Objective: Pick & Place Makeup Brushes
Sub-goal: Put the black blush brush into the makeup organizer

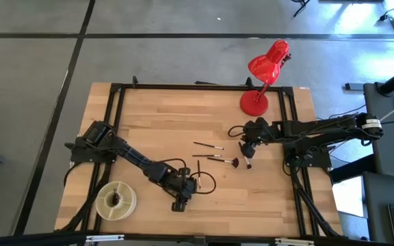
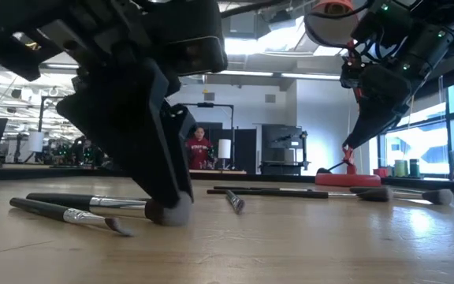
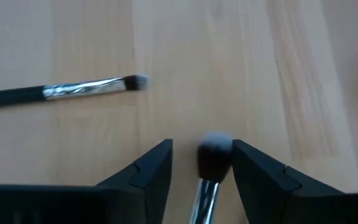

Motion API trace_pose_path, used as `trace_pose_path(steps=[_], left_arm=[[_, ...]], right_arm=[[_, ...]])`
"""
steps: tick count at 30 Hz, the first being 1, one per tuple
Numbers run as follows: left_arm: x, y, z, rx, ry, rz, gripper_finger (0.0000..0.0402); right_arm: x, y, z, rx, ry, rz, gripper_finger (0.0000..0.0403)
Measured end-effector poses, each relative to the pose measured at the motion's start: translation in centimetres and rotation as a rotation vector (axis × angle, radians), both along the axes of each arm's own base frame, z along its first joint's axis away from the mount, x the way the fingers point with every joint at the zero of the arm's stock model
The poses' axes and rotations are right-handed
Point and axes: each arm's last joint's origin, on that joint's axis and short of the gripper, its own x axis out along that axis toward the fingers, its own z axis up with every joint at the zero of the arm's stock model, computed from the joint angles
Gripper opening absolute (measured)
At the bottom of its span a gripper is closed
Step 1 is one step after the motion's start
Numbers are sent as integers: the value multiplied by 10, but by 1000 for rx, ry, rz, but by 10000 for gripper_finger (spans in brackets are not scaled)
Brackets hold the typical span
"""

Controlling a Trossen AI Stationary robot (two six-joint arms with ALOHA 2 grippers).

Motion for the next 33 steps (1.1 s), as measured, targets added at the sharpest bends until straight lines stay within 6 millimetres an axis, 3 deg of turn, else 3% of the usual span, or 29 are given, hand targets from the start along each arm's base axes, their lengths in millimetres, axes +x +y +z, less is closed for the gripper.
trace_pose_path(steps=[6, 15, 22, 27, 33], left_arm=[[1, -1, -3, -16, 8, -13, 128], [3, 0, -2, -45, -6, 17, 9], [0, -1, 6, -41, -16, 142, 4], [-22, -4, 46, -31, -51, 294, 4], [-85, -11, 112, 57, -195, 501, 5]], right_arm=[[-1, 0, 0, 0, 8, 0, 60], [-1, 0, 0, 1, 7, -1, 60], [-1, 0, 0, 2, 7, -2, 60], [-1, 0, -1, 3, 14, -2, 60], [-2, 0, -1, 11, 18, -12, 60]])
